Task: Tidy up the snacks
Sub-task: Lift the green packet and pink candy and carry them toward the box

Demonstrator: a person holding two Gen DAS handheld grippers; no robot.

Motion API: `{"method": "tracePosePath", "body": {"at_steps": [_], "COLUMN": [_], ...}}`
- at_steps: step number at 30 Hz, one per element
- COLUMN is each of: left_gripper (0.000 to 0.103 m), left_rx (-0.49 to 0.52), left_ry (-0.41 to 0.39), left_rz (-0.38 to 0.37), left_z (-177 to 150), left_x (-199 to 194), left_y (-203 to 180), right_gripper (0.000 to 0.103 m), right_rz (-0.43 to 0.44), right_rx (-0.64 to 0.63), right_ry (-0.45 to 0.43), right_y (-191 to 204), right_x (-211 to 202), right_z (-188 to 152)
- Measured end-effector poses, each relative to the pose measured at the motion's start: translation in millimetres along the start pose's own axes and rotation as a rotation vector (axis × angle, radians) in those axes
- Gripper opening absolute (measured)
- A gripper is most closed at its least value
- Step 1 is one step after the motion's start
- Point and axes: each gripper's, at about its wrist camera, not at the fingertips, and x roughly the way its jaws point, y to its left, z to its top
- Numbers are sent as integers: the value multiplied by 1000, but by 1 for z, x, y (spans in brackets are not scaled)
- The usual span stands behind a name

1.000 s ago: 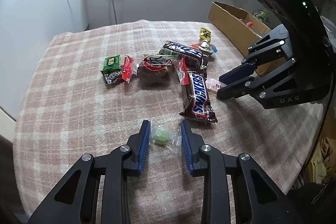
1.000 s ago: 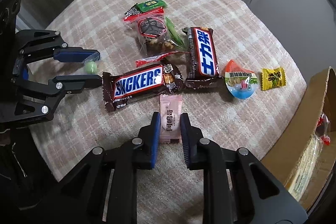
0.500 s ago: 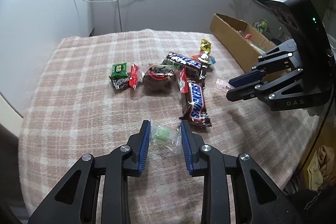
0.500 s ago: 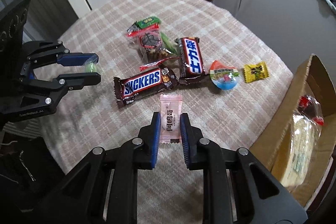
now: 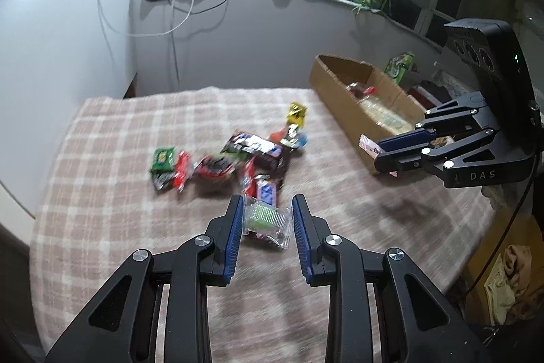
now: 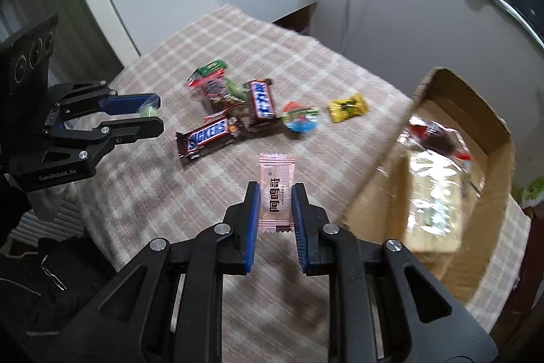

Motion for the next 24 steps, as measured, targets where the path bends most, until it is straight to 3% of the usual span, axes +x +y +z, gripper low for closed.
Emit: {"method": "tracePosePath", "body": {"at_steps": [11, 24], "left_gripper": [27, 27], "left_rx": [42, 88], "left_ry": [-46, -50], "left_rz": [-73, -152], "left_z": [34, 67], "left_x": [12, 46], "left_y": [-40, -94], "right_gripper": [19, 19], "right_rz": [-82, -168], "right_rx": [129, 250], "right_ry": [-59, -58], "right_y": [-59, -123], "right_x": [-44, -57], "right_z": [-28, -59]}}
